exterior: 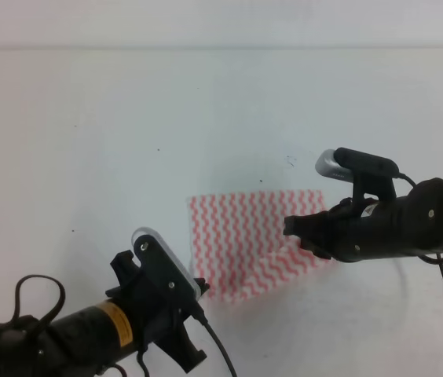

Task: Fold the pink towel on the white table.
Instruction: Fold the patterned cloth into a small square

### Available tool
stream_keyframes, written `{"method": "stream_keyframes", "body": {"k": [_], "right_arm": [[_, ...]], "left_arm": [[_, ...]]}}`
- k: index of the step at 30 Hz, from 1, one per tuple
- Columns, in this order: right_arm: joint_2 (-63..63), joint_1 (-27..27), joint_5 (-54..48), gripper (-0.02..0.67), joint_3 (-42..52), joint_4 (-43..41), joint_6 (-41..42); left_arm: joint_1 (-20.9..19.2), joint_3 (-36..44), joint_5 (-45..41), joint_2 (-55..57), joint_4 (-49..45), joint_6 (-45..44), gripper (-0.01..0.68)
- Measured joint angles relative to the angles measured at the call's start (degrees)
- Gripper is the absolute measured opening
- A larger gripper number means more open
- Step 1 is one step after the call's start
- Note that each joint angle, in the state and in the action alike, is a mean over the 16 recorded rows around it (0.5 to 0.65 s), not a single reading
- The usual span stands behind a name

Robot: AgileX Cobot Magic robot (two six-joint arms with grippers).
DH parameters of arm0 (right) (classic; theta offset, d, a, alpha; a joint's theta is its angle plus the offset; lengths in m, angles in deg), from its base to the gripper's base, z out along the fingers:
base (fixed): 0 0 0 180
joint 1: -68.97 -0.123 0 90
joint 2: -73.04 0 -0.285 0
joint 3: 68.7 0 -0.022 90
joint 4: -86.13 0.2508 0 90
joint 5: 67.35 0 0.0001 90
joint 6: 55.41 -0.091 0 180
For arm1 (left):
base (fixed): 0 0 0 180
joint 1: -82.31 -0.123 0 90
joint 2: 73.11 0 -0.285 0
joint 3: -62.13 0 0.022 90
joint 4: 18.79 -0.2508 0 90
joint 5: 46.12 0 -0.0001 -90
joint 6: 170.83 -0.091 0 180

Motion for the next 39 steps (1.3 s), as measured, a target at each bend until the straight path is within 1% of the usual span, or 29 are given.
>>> {"method": "stream_keyframes", "body": {"k": [20,33,39], "right_arm": [[-0.1,0.0,3.8,-0.017,0.0,0.1,-0.1],[0.0,0.0,7.6,-0.017,0.0,0.2,-0.2],[-0.1,0.1,9.3,-0.017,0.0,0.2,-0.2]], "left_arm": [[0.0,0.0,7.5,-0.5,12.7,-11.9,-0.004],[0.0,-2.9,8.3,1.1,13.9,-15.2,-0.004],[0.0,-5.2,8.7,2.8,16.2,-17.6,-0.004]]}}
